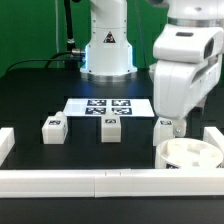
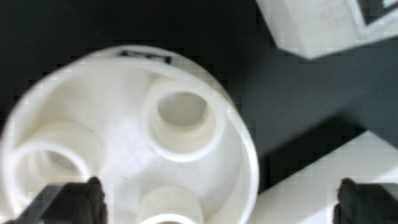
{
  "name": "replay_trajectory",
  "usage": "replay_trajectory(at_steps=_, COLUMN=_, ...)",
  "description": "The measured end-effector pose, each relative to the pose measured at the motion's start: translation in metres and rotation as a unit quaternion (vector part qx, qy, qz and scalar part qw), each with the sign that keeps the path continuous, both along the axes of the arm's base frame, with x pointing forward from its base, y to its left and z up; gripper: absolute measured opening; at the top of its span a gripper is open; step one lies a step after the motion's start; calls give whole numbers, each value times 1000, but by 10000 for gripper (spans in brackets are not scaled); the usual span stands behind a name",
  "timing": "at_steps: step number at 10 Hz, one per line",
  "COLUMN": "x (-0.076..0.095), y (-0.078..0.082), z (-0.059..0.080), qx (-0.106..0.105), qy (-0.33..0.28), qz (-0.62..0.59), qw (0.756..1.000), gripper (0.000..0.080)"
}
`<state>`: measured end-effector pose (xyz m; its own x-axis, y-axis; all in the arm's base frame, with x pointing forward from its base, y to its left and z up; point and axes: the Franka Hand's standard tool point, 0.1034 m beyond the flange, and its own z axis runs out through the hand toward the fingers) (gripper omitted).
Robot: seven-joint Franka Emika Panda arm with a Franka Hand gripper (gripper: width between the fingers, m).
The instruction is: Assemble stool
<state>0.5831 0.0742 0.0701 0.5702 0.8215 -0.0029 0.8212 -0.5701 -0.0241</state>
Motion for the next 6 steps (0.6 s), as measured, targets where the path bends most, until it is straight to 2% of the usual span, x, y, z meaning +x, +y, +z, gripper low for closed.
replay_trajectory(at_steps=1, x=-5, y=-16, z=1, qx=-5, qy=-3, qz=-11, qw=1000, gripper=649)
replay_trajectory(at_steps=2, x=-13, y=-32, z=-4, qx=-9, qy=-2, qz=-18, qw=1000, gripper=649)
replay_trajectory(at_steps=4, x=-17, y=-59, z=-8, qx=-12, qy=3, qz=-20, qw=1000, gripper=649)
replay_trajectory(at_steps=5, x=-17, y=-64, z=-9, qx=-12, qy=4, qz=-31, qw=999, gripper=649)
replay_trajectory(at_steps=6, x=-17, y=-61, z=-9, qx=-13, qy=4, qz=-36, qw=999, gripper=649)
